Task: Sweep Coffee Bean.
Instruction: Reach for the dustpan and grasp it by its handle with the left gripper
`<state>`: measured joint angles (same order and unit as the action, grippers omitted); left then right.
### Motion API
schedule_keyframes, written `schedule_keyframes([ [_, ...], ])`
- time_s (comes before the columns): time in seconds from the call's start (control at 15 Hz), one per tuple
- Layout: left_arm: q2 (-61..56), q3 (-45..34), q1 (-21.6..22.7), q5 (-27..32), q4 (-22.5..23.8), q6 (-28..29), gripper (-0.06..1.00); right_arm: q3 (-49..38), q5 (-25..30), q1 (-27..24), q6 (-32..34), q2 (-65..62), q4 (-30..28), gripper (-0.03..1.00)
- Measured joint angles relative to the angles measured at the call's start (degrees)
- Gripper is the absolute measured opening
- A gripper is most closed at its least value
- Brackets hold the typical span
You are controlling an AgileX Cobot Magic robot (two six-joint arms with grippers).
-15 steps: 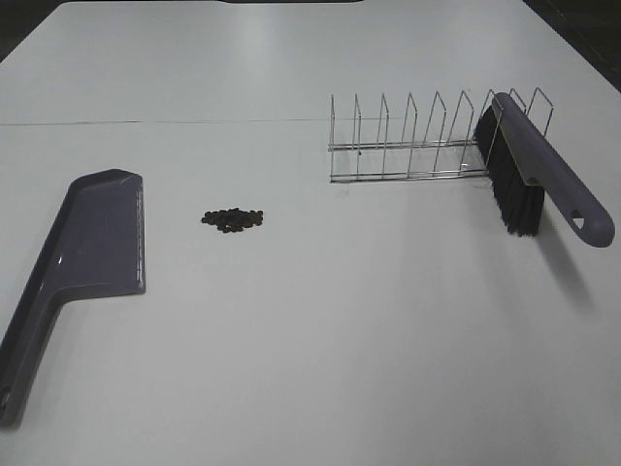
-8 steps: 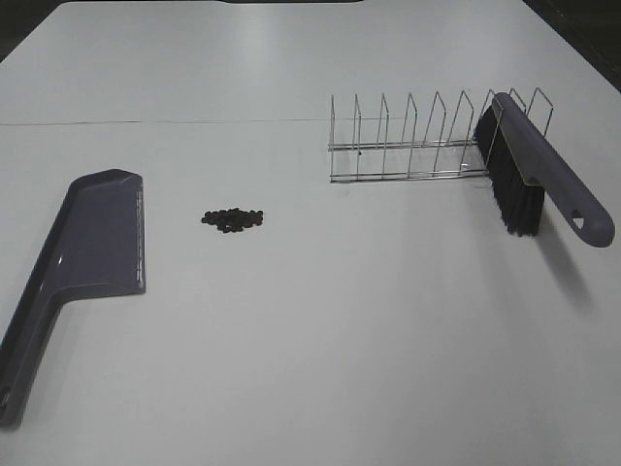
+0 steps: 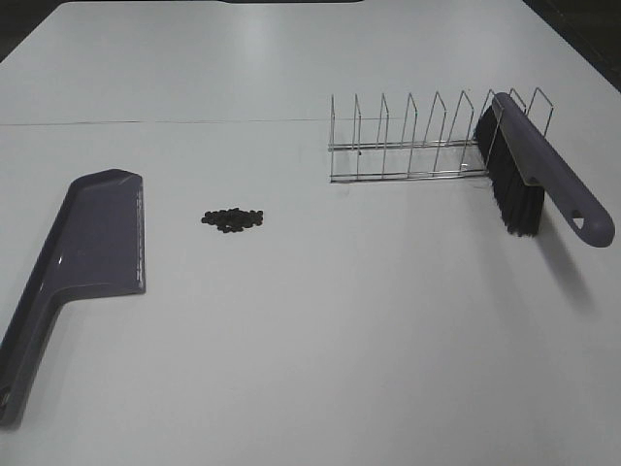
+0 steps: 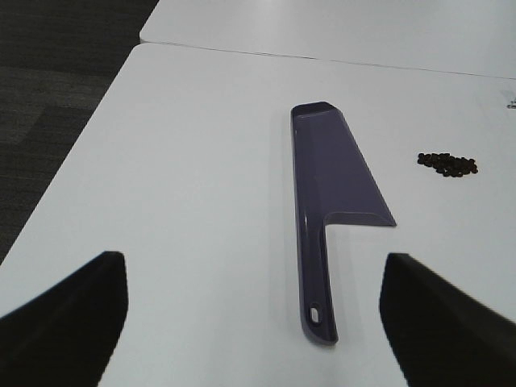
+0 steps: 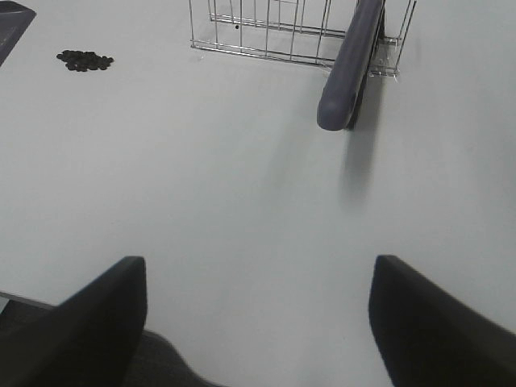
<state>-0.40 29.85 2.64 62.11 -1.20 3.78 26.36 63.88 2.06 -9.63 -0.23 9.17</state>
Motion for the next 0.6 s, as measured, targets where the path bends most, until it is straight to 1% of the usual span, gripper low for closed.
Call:
schedule_keyframes([
  [0.33,0.92,0.00,0.00,0.00,0.00,-0.06,0.79,0.00,0.00,0.00,0.00,0.00,0.00,0.67],
  [0.53,5.67,0.00,0.00,0.00,0.00,-0.06,0.79,0.00,0.00,0.00,0.00,0.00,0.00,0.67],
  [0.6,9.74,0.00,0.00,0.00,0.00,0.00,0.79,0.00,0.00,0.00,0.00,0.00,0.00,0.67],
])
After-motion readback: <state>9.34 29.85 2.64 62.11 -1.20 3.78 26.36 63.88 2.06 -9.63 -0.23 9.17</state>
